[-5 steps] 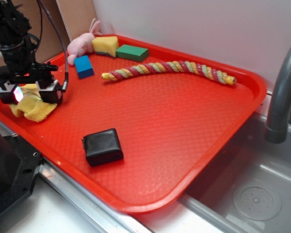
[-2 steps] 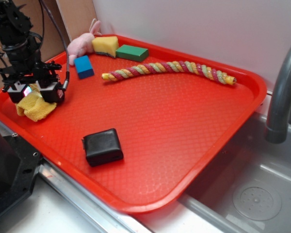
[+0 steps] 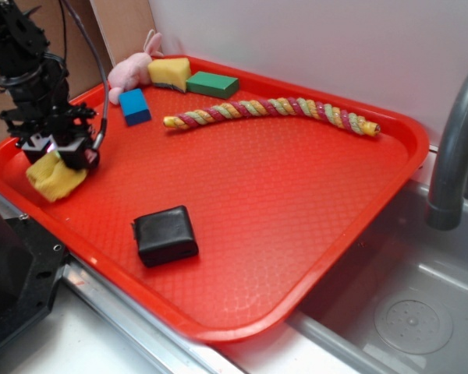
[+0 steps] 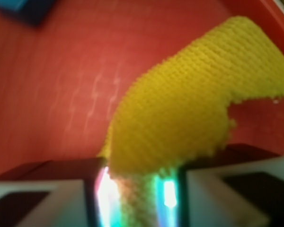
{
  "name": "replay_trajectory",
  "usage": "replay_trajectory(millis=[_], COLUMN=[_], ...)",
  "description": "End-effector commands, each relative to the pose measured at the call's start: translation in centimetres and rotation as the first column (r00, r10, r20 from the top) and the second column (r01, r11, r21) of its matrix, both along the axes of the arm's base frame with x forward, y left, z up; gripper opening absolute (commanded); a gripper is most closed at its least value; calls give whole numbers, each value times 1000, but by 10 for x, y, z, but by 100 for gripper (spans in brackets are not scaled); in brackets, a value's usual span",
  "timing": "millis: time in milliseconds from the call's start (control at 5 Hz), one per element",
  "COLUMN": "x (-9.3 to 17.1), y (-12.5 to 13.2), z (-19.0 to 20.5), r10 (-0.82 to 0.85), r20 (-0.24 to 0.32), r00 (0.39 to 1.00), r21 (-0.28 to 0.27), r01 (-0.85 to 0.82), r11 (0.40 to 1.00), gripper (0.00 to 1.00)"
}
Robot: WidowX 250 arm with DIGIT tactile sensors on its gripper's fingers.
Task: Grab the yellow cloth.
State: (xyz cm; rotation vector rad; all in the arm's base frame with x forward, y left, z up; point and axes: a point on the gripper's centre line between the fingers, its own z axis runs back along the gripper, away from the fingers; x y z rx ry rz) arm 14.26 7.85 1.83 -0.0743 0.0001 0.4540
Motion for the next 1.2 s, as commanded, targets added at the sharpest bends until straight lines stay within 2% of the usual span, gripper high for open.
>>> replay_trajectory(millis=[0,200,400,600,800,1000], x=[1,10,21,27,26,27], y=[-20,-55,-86,-99,-96,-89], z=[99,148,197,217,224,220], r10=[-334,-362,-389,-416,-420,-411], r20=[101,55,81,107,128,124], r00=[937,930,917,903,898,903], r21=[38,101,169,162,137,121], r01=[332,356,372,397,403,398], r11=[943,929,913,904,905,910], gripper=[0,0,0,0,0,0])
